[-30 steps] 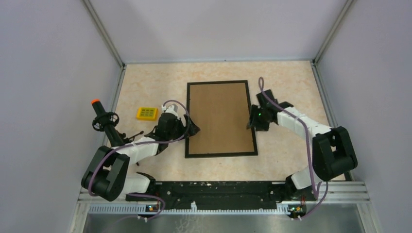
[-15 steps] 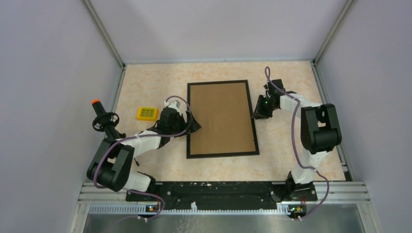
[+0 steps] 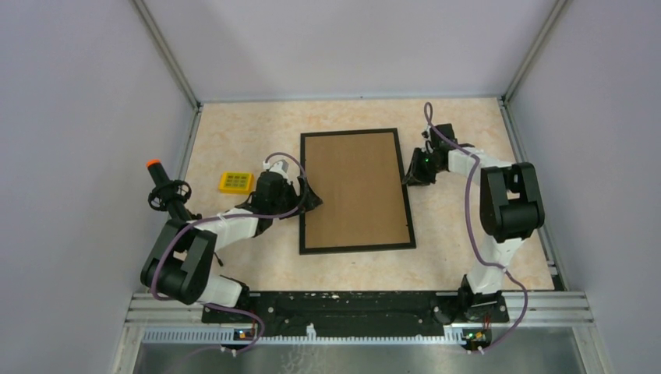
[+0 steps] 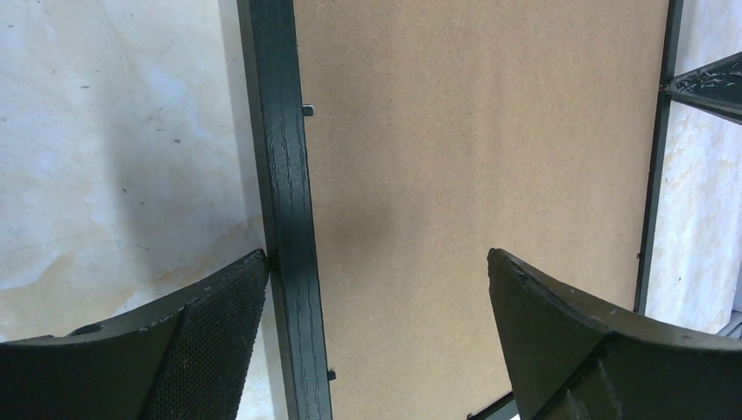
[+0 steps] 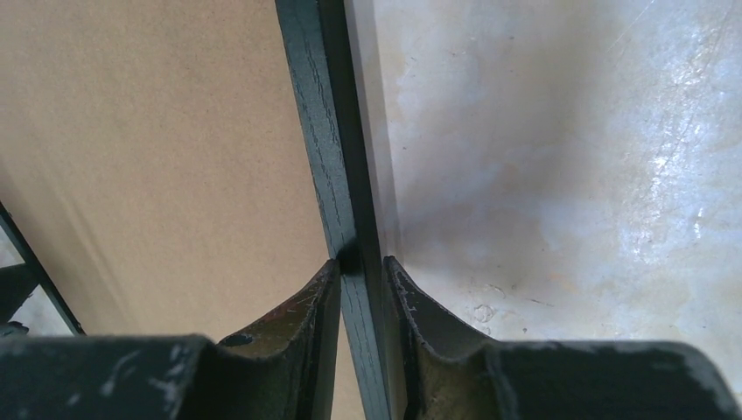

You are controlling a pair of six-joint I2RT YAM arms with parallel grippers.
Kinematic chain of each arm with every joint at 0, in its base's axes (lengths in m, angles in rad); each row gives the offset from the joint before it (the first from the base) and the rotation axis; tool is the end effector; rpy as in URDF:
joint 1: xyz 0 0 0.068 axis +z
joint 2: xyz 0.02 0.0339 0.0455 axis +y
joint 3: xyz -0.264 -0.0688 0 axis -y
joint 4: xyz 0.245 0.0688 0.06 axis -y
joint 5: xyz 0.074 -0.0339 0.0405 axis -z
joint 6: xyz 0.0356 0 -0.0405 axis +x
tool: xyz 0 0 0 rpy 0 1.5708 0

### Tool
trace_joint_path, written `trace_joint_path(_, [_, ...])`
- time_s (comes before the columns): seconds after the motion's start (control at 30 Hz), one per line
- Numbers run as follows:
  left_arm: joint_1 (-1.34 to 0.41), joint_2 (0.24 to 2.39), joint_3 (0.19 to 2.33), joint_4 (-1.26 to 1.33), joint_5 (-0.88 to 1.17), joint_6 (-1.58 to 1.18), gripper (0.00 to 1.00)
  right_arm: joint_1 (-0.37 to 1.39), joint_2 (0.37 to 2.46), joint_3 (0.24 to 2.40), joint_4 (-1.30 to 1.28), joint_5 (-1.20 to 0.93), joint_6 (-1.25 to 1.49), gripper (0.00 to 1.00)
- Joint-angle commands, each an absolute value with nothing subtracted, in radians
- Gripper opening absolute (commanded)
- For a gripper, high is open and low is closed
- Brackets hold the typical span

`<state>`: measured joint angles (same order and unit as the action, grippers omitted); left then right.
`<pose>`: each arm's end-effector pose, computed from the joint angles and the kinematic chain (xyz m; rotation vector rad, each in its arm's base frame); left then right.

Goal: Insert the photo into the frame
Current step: Install the photo frame at the center of the board.

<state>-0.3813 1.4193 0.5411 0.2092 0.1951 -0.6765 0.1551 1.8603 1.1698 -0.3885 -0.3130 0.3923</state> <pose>0.2464 -0.1062 0.1567 -0.2347 2.3335 -0.7702 0.3672 0.0685 0.1616 0.2126 2.6854 0.5915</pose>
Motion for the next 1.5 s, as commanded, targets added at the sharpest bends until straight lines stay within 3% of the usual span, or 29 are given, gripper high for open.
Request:
trace_joint_path(0.0, [-0.379,1.456,0.555,0.214,0.229,-0.660,0.98,0.186,1.880,1.122,-0.363,-0.293,0.379,0.24])
trace_joint_path(0.33, [-0.380,1.514,0.584,0.219,0.301,-0.640,0.99,0.338,1.980,1.153,-0.450,-0.056,0.453,0.26])
trace_joint_path(0.53, [-0.380,1.525,0.592,0.216,0.313,-0.636,0.98,0.429,2.039,1.204,-0.511,-0.020,0.461,0.33])
trace_joint_path(0.6, [-0.380,1.510,0.579,0.222,0.305,-0.638,0.98,0.436,1.990,1.245,-0.536,-0.033,0.429,0.41])
trace_joint_path(0.7, [-0.380,1.491,0.566,0.227,0.290,-0.639,0.98,0.395,1.883,1.392,-0.595,-0.005,0.369,0.62])
trace_joint_path(0.77, [-0.379,1.486,0.562,0.229,0.285,-0.642,0.98,0.318,1.839,1.450,-0.573,-0.052,0.353,0.67])
trace_joint_path(0.87, [-0.379,1.483,0.558,0.232,0.281,-0.647,0.99,0.218,1.889,1.540,-0.562,-0.121,0.347,0.65])
trace_joint_path(1.03, [-0.379,1.479,0.552,0.235,0.277,-0.647,0.98,0.190,2.007,1.614,-0.551,-0.171,0.327,0.50])
trace_joint_path(1.2, [-0.379,1.482,0.553,0.236,0.283,-0.645,0.99,0.169,2.094,1.649,-0.474,-0.240,0.328,0.40])
trace_joint_path(1.47, [-0.378,1.485,0.554,0.231,0.290,-0.644,0.98,0.140,2.205,1.716,-0.416,-0.286,0.343,0.37])
